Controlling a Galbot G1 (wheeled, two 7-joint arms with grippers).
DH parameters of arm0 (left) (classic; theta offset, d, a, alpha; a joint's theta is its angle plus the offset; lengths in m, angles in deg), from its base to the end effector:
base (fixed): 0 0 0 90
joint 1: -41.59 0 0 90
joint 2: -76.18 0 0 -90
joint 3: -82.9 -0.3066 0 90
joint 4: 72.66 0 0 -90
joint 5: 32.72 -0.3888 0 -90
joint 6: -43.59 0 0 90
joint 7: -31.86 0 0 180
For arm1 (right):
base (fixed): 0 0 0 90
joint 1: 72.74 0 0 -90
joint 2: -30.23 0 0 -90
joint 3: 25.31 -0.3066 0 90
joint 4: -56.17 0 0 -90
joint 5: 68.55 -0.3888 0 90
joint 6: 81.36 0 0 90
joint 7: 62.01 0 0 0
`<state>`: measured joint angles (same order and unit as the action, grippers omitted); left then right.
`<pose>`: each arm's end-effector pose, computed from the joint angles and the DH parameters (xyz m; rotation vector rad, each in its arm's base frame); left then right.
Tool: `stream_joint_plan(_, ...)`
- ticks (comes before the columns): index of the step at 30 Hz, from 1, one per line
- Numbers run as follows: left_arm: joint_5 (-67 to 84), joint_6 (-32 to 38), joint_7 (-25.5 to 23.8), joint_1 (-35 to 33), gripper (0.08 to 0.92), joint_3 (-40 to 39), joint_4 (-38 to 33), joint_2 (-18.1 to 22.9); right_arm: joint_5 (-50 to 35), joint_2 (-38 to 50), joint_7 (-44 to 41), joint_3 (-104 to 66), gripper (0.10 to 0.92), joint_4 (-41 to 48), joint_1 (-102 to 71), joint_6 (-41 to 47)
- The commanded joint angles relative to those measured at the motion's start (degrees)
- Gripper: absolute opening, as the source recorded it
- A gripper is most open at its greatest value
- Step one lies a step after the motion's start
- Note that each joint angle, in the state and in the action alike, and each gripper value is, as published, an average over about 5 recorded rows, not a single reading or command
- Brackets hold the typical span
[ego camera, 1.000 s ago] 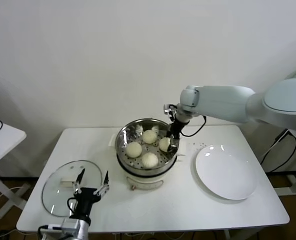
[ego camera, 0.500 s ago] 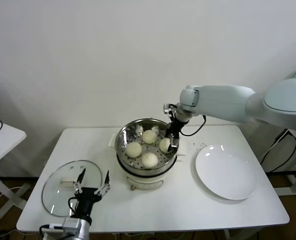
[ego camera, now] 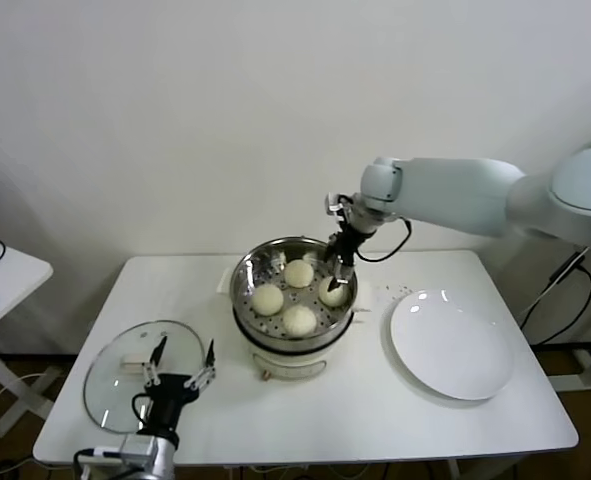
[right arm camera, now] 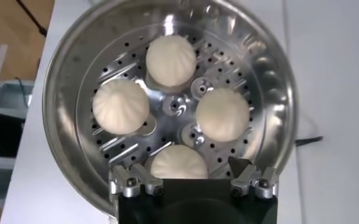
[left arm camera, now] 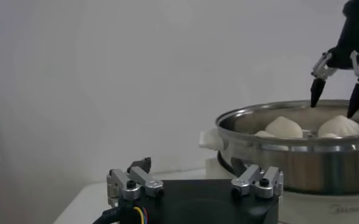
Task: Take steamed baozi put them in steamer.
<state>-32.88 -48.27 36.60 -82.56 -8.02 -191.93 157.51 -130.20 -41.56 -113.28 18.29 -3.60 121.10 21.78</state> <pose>0.2155 0.0122 -0.2864 -0.0133 -3.0221 -0.1960 0.5926 0.0741 -0.0926 1.4364 -1.5046 1.1528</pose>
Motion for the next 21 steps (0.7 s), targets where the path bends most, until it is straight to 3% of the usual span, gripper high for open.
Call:
stream_joint_plan(1, 1.7, -0.3, 0.3, 0.2, 0.823, 1.5, -0.2, -0.9, 3.1, 11.7, 11.8, -9.2, 0.823, -11.9, 0.9, 0.8)
stream_joint_plan(6, 3.1, -0.7, 0.5, -0.6, 0.823, 2.3, -1.2, -2.2, 7.6, 19.1, 16.8, -15.0, 0.823, -17.7, -2.5, -1.4)
stream_joint_plan(13, 2.5, -1.2, 0.0, -1.2, 0.823, 1.9, -2.2, -2.4, 7.7, 28.8, 27.9, -24.4, 0.823, -25.1, -12.6, -3.1)
stream_joint_plan(21, 0.9, -0.5, -0.2, -1.4, 0.823, 1.3, -3.5, -1.6, 16.6, 39.6, 31.9, -50.9, 0.823, -29.8, -37.4, -5.7)
